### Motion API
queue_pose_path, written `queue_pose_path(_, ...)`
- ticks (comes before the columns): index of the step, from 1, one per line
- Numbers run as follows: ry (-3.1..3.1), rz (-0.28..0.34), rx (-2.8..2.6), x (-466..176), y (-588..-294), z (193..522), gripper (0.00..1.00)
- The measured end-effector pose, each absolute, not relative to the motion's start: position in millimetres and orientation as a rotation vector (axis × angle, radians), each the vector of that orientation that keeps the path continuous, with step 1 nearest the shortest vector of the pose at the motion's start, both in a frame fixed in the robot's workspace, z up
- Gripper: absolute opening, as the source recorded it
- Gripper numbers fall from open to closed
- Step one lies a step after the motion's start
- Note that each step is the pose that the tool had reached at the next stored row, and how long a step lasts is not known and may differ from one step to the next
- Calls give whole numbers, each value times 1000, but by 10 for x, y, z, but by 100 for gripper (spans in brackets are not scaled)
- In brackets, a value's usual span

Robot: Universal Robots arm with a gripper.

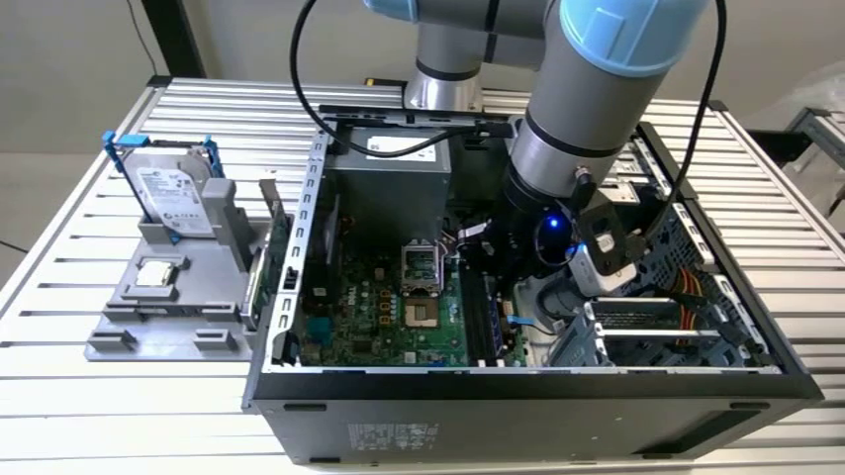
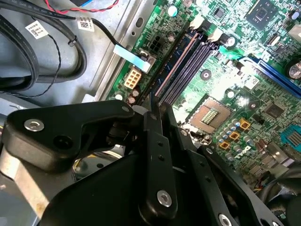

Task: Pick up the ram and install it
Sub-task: 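Insert the ram into the slot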

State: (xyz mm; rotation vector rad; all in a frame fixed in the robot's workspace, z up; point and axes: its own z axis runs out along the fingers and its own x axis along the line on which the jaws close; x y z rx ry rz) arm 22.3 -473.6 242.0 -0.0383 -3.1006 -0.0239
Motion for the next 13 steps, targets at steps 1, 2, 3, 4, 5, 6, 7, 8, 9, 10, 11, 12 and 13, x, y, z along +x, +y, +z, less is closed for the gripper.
queue_pose_path(1, -3101, -24, -38, 223, -4736, 2420, 0)
queue_pose_path(2, -3101, -24, -38, 223, -4737, 2420, 0)
queue_pose_path(3, -3101, -24, -38, 223, -4737, 2420, 0)
queue_pose_path(4, -3101, -24, -38, 223, -4737, 2420, 0)
queue_pose_path(5, -3101, -24, -38, 223, -4737, 2421, 0)
queue_pose_path(6, -3101, -24, -38, 223, -4737, 2420, 0)
queue_pose_path(7, -3101, -24, -38, 223, -4737, 2420, 0)
queue_pose_path(8, -3101, -24, -38, 223, -4739, 2420, 0)
queue_pose_path(9, -3101, -24, -38, 223, -4738, 2420, 0)
queue_pose_path(10, -3101, -24, -38, 223, -4739, 2420, 0)
queue_pose_path(11, -3101, -24, -38, 223, -4739, 2420, 0)
queue_pose_path(12, -3101, -24, -38, 223, -4739, 2420, 0)
queue_pose_path(13, -3101, -24, -38, 223, -4739, 2420, 0)
